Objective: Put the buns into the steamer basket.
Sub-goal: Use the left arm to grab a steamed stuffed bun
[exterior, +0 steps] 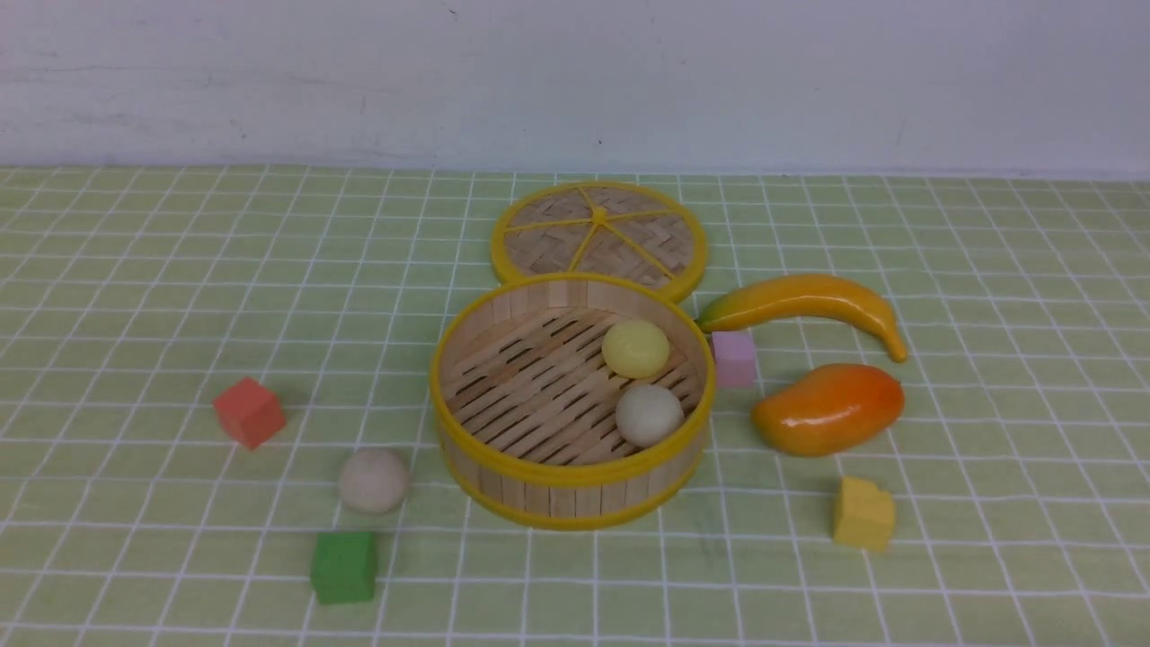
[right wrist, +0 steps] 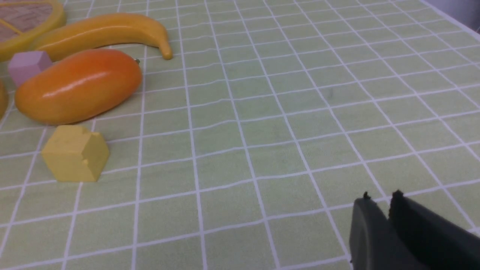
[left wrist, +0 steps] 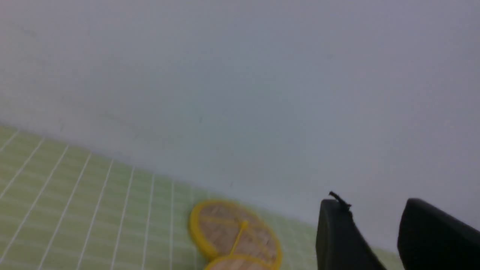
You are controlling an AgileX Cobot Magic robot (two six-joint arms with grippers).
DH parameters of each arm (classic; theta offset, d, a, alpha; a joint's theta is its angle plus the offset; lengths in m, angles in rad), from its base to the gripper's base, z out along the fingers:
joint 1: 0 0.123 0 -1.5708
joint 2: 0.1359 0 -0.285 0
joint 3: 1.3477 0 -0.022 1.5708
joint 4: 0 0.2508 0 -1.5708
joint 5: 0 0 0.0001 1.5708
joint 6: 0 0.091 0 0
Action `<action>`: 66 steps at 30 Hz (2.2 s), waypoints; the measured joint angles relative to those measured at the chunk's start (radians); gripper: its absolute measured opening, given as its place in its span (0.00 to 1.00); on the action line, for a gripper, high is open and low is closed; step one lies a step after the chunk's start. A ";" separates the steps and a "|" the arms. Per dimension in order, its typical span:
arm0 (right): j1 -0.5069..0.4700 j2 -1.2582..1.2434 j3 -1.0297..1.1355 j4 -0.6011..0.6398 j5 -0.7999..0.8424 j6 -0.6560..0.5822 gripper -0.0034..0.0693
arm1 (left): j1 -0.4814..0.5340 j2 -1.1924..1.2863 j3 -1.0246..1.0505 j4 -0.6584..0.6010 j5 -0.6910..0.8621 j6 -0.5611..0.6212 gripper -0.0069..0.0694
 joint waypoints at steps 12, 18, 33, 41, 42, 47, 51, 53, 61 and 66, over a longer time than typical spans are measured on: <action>0.000 0.000 0.000 0.000 0.000 0.000 0.18 | -0.023 0.362 -0.010 -0.001 0.066 0.000 0.40; 0.000 0.000 0.000 0.000 0.000 0.000 0.19 | -0.024 0.593 -0.076 -0.027 0.238 0.015 0.40; 0.000 0.000 0.000 0.000 0.000 0.000 0.21 | -0.134 1.124 -0.452 -0.002 0.538 0.322 0.40; 0.000 0.000 0.000 0.000 0.000 0.000 0.22 | -0.134 1.230 -0.465 0.070 0.485 0.314 0.40; 0.000 0.000 0.000 0.000 0.000 0.000 0.23 | -0.134 1.239 -0.465 0.081 0.476 0.314 0.40; 0.000 0.000 0.000 0.000 0.000 0.000 0.24 | -0.134 1.268 -0.465 0.113 0.422 0.314 0.40; 0.000 0.000 0.000 0.000 0.000 0.000 0.24 | -0.134 1.277 -0.465 0.113 0.411 0.314 0.40; 0.000 0.000 0.000 0.000 0.000 0.000 0.25 | -0.134 1.282 -0.465 0.113 0.408 0.314 0.40; 0.000 0.000 0.000 0.000 0.000 0.000 0.26 | -0.134 1.313 -0.466 0.096 0.410 0.314 0.33; 0.000 0.000 0.000 0.000 0.000 0.000 0.27 | -0.133 1.316 -0.469 0.084 0.435 0.314 0.09</action>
